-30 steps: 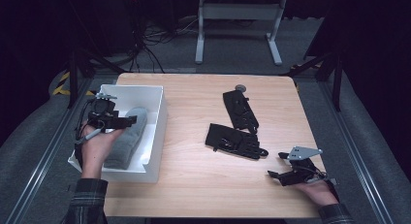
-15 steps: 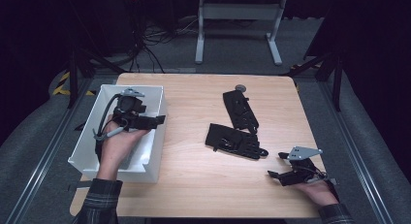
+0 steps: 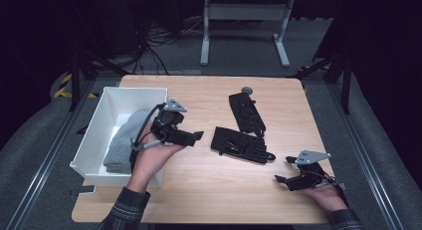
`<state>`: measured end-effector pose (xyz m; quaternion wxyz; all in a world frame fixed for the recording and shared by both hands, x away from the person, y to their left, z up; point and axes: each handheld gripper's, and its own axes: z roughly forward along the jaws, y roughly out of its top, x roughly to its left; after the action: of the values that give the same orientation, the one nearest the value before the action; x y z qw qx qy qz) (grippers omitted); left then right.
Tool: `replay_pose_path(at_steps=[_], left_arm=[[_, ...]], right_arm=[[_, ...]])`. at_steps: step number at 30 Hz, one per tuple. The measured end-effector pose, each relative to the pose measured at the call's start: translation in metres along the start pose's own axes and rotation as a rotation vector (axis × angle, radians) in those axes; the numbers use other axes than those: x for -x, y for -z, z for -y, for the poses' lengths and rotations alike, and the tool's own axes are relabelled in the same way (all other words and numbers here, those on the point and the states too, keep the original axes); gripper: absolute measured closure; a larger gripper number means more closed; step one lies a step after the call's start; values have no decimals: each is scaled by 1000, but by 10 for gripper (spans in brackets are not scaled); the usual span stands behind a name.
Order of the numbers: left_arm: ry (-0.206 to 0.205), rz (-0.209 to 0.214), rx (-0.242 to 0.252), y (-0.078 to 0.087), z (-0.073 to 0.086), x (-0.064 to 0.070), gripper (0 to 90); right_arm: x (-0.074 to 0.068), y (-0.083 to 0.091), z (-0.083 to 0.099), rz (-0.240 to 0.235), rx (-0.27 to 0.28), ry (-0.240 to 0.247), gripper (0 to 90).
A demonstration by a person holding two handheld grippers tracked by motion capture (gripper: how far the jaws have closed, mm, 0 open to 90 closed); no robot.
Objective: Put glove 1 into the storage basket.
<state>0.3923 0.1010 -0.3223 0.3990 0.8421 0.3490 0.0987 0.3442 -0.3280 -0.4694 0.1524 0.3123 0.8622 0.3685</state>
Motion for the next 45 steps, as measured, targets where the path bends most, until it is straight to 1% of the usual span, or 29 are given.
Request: replay_pose_path(at_steps=[1, 4, 6, 7, 8, 11, 12, 14, 15, 16, 17, 19, 22, 23, 25, 27, 29, 30, 31, 33, 35, 37, 38, 39, 41, 42, 43, 45], left_arm=[[0, 0, 0, 0, 0, 0, 147], [-24, 19, -9, -13, 1, 15, 147], [-28, 23, -8, -15, 1, 17, 147], [-37, 28, -14, -20, 3, 22, 147], [-41, 30, -16, -26, 7, 26, 145], [-56, 41, -28, -35, 15, 36, 142], [-56, 41, -28, -35, 15, 36, 139], [-74, 39, -35, -42, 22, 41, 137], [-88, 49, -40, -47, 29, 44, 133], [-96, 54, -40, -49, 33, 45, 132], [-96, 54, -40, -49, 33, 45, 129], [-103, 66, -28, -54, 44, 47, 129], [-110, 71, -33, -60, 56, 47, 119], [-114, 77, -36, -63, 63, 46, 110], [-113, 82, -47, -66, 70, 45, 98], [-123, 77, -53, -67, 76, 45, 87], [-133, 66, -46, -69, 83, 46, 83], [-137, 61, -54, -70, 87, 45, 83], [-138, 61, -54, -72, 90, 45, 72], [-142, 62, -63, -75, 96, 45, 58], [-146, 53, -80, -79, 102, 45, 44], [-148, 48, -95, -82, 107, 44, 37], [-156, 37, -112, -84, 111, 43, 26], [-160, 30, -126, -86, 113, 43, 23], [-165, 30, -134, -88, 117, 42, 2], [-165, 29, -148, -89, 118, 43, 0], [-179, 32, -154, -91, 120, 43, 0], [-189, 30, -165, -92, 123, 43, 0]], right_arm=[[0, 0, 0, 0, 0, 0, 152], [0, 0, 0, 0, 0, 0, 152], [0, 0, 0, 0, 0, 0, 152], [0, 0, 0, 0, 0, 0, 152], [0, 0, 0, 0, 0, 0, 152], [0, 0, 0, 0, 0, 0, 152], [0, 0, 0, 0, 0, 0, 151], [0, 0, 0, 1, -1, -1, 151], [-1, 0, 0, 4, -4, -3, 152], [-1, 0, -1, 4, -8, -5, 155], [-1, 0, -1, 4, -8, -5, 155], [-1, 1, -3, -3, -20, -11, 164], [-2, 1, -5, -10, -30, -17, 169], [-2, 1, -6, -6, -30, -18, 168], [-2, 3, -9, 3, -19, -25, 162], [-3, 4, -13, 7, -11, -25, 170], [-3, 4, -17, 1, -12, -28, 185], [-3, 4, -18, 0, -14, -28, 194], [-3, 3, -20, -10, -18, -30, 207], [-3, 1, -22, -15, -20, -33, 219], [-3, 1, -25, -18, -13, -31, 255], [-3, 1, -29, -35, -3, -26, 321], [-3, 1, -31, -46, 1, -33, 335], [-2, 0, -34, -58, 11, -40, 382], [-2, -1, -39, -62, 21, -38, 446], [-2, -2, -41, -72, 29, -36, 477], [-3, -2, -44, -75, 32, -35, 508], [-4, -5, -51, -84, 41, -28, 601]])
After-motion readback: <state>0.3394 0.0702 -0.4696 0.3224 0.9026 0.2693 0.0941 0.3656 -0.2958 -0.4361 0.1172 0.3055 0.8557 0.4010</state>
